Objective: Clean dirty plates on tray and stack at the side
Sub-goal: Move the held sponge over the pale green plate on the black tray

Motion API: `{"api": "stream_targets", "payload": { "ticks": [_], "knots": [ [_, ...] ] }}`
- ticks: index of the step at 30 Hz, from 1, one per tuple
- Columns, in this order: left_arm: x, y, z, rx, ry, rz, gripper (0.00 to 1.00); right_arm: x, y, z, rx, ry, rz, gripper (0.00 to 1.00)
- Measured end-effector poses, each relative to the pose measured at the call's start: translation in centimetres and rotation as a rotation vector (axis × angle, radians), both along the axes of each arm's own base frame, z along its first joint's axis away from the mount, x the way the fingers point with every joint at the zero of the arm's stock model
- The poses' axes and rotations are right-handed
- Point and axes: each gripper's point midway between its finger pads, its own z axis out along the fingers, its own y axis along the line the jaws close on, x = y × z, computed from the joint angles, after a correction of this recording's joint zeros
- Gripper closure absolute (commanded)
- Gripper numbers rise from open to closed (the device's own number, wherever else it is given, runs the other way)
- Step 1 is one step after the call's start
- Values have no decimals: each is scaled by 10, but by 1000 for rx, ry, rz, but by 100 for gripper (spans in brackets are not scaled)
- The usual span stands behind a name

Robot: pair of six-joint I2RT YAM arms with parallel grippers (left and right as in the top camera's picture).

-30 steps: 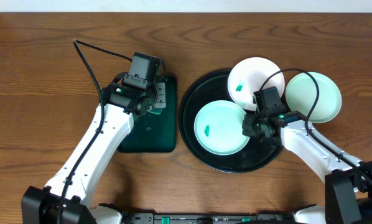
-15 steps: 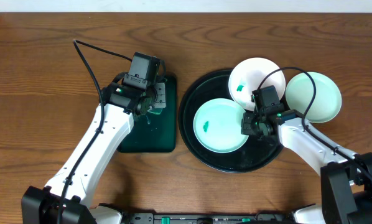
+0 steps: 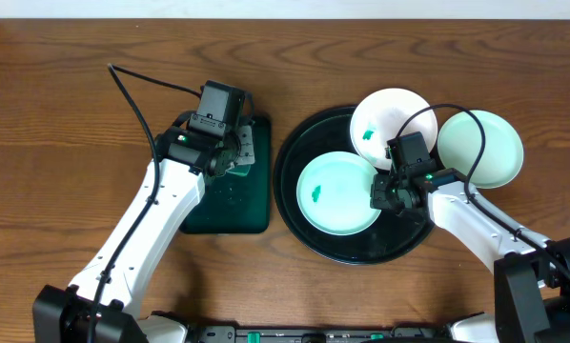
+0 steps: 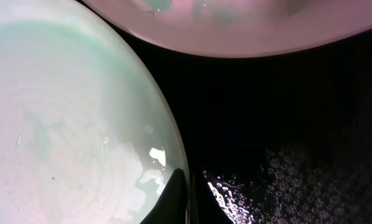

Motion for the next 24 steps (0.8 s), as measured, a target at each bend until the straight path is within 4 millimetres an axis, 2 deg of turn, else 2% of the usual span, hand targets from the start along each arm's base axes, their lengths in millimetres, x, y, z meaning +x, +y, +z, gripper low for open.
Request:
{"api": "stream_targets", "payload": {
  "ticks": [4, 8, 13, 16, 19, 24],
  "knots": [
    [-1, 0, -9, -9, 35, 38, 93, 0, 0, 0, 0, 0, 0, 99],
    [-15, 4, -21, 21, 167, 58, 93, 0, 0, 0, 0, -1, 0, 99],
    [5, -8, 12, -14, 155, 57, 93, 0, 0, 0, 0, -2, 0, 99],
    [6, -22, 16, -55, 161, 28, 93, 0, 0, 0, 0, -2, 0, 99],
    [1, -41, -3, -62, 225, -9, 93, 0, 0, 0, 0, -2, 0, 99],
    [-6, -94, -54, -46, 319, -100, 93, 0, 0, 0, 0, -2, 0, 99]
  ]
}}
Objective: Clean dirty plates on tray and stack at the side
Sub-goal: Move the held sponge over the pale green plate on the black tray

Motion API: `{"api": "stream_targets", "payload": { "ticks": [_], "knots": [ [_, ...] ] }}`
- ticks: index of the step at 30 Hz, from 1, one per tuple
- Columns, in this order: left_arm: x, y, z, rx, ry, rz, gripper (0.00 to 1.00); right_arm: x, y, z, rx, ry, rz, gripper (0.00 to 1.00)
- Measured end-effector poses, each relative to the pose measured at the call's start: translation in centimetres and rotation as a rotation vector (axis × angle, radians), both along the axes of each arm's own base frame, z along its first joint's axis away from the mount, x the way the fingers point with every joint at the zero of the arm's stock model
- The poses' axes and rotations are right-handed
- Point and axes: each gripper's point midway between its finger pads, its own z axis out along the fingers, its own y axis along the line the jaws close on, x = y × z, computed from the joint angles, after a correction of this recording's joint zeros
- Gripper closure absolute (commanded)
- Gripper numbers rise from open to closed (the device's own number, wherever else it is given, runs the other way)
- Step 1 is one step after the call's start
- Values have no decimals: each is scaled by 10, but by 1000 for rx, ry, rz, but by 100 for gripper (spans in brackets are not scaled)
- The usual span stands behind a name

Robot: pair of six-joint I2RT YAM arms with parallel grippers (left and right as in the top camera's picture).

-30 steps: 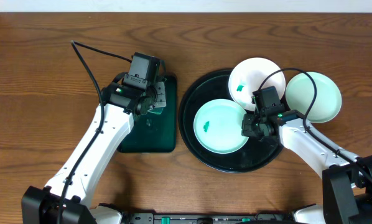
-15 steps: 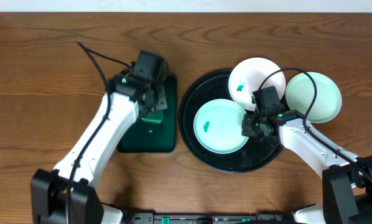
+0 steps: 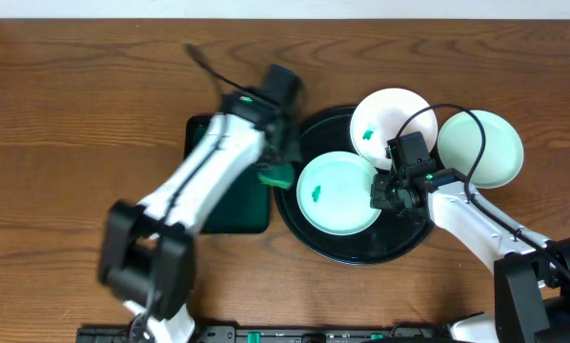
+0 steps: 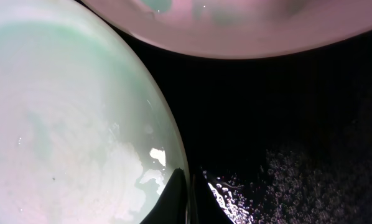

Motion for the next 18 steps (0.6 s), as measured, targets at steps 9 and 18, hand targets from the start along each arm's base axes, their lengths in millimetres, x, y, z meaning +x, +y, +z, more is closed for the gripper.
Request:
{"api": "stream_targets", "payload": {
  "ticks": [9, 18],
  "knots": [
    [-21, -63, -24, -39, 21, -29, 93, 0, 0, 0, 0, 0, 0, 99],
    [-25, -67, -37, 17, 17, 45, 93, 0, 0, 0, 0, -1, 0, 99]
  ]
}}
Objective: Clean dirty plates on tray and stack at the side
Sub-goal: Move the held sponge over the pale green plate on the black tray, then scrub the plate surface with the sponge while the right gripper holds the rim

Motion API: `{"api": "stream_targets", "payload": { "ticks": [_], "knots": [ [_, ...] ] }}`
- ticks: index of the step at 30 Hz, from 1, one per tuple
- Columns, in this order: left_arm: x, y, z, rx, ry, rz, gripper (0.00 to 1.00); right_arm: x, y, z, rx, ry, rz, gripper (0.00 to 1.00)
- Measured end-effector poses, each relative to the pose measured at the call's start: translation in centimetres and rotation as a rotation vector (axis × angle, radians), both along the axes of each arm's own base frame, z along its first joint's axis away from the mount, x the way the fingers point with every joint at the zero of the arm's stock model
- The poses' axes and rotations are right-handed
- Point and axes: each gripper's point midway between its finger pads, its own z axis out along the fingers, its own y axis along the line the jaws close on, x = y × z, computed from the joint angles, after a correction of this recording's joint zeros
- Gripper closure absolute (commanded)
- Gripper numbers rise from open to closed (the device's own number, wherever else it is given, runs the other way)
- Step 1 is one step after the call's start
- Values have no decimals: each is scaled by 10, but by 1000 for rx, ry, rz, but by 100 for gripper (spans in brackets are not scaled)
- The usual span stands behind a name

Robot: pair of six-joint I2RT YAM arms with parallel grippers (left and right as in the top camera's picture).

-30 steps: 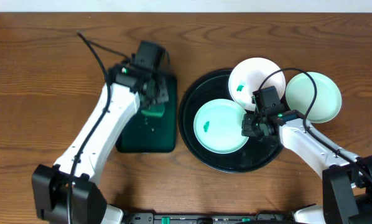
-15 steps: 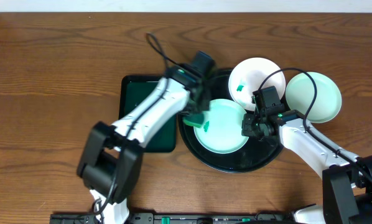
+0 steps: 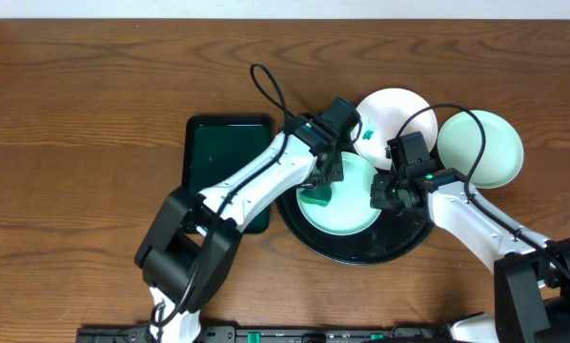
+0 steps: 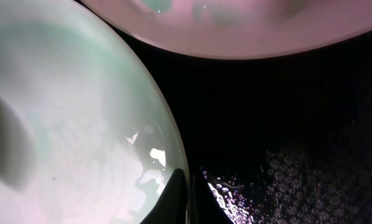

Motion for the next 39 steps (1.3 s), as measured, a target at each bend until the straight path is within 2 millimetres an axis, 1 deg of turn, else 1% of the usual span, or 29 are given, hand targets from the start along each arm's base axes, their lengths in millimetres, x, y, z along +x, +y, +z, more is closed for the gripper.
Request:
{"api": "stream_targets", "payload": {
  "ticks": [11, 20, 25, 39],
  "knots": [
    [0, 2, -26, 41, 33, 17, 93, 0, 0, 0, 0, 0, 0, 99],
    [1, -6, -42, 13, 6, 4, 93, 0, 0, 0, 1, -1, 0, 99],
    [1, -11, -45, -37, -8, -15, 93, 0, 0, 0, 1, -1, 0, 99],
    [0, -14, -45, -72, -11, -62, 93, 0, 0, 0, -2, -1, -1, 99]
  ]
}}
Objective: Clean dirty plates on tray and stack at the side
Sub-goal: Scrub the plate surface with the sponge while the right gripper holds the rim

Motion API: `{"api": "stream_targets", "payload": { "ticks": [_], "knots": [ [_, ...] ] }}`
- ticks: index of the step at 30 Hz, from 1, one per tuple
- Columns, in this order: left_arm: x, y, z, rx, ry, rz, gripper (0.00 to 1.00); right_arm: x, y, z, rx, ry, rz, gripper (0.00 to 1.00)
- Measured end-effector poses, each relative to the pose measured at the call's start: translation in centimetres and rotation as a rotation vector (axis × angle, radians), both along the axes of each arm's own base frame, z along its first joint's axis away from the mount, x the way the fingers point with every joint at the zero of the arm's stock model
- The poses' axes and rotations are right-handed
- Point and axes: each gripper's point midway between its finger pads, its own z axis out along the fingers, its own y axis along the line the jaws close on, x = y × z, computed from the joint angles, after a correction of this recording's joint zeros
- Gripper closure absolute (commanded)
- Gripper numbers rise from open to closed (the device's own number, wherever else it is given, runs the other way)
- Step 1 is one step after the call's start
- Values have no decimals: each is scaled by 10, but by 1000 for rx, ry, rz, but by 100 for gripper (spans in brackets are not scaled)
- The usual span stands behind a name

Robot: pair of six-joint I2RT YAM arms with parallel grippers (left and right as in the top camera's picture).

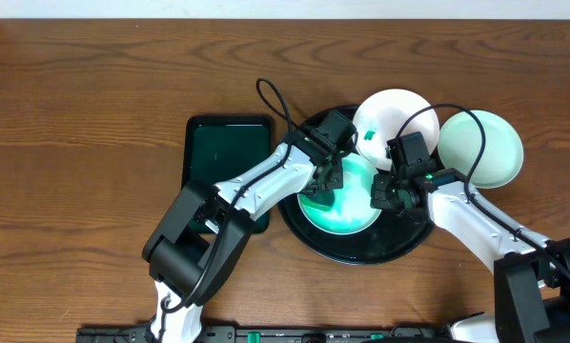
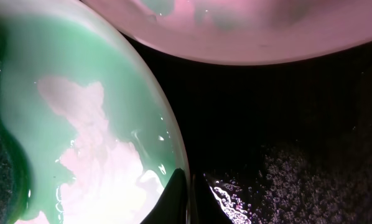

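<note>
A pale mint plate (image 1: 347,200) lies on the round black tray (image 1: 361,250), its face smeared with green liquid (image 2: 80,68). My left gripper (image 1: 325,183) is shut on a green sponge (image 1: 314,200) that presses on the plate's left part. The sponge shows dark at the left edge in the right wrist view. My right gripper (image 1: 382,193) (image 2: 189,193) is shut on this plate's right rim. A white plate (image 1: 392,114) (image 2: 248,25) with a green stain rests on the tray's far edge. A third pale plate (image 1: 482,148) lies on the table right of the tray.
A dark green rectangular basin (image 1: 223,157) sits on the table left of the tray, with my left arm stretched over its right corner. Wet suds (image 2: 298,180) cover the tray floor by the right fingers. Cables loop above both wrists.
The plate's face has gone from pale with a small stain to smeared with green. The left gripper and sponge shifted slightly on the plate. The right gripper has not moved.
The left gripper was first at the green basin, while the right held the mint plate's rim. Then the left was between basin and tray with a green sponge. Then the sponge sat on the plate, and now the plate is smeared green.
</note>
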Motion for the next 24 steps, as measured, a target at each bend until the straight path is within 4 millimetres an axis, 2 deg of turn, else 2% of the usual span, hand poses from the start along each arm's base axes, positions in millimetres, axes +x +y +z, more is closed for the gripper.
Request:
{"api": "stream_targets", "payload": {
  "ticks": [8, 12, 15, 18, 21, 24],
  "knots": [
    [0, -12, 5, -86, -2, -94, 93, 0, -5, -1, -24, -3, -8, 99],
    [-8, -24, 15, -149, 6, -141, 93, 1, -4, 0, -24, -5, -8, 99],
    [-19, -34, 34, -205, -2, -175, 93, 2, -4, 0, -20, -8, -8, 99],
    [-22, -41, 68, -260, -57, -198, 93, 1, -3, 0, -18, -7, -7, 99],
    [-17, -37, 102, -283, -140, -190, 93, 1, -3, 0, -17, -7, -7, 99],
    [-13, -27, 107, -239, -175, -164, 93, 1, -3, 0, -17, -7, -6, 99]
  ]
}}
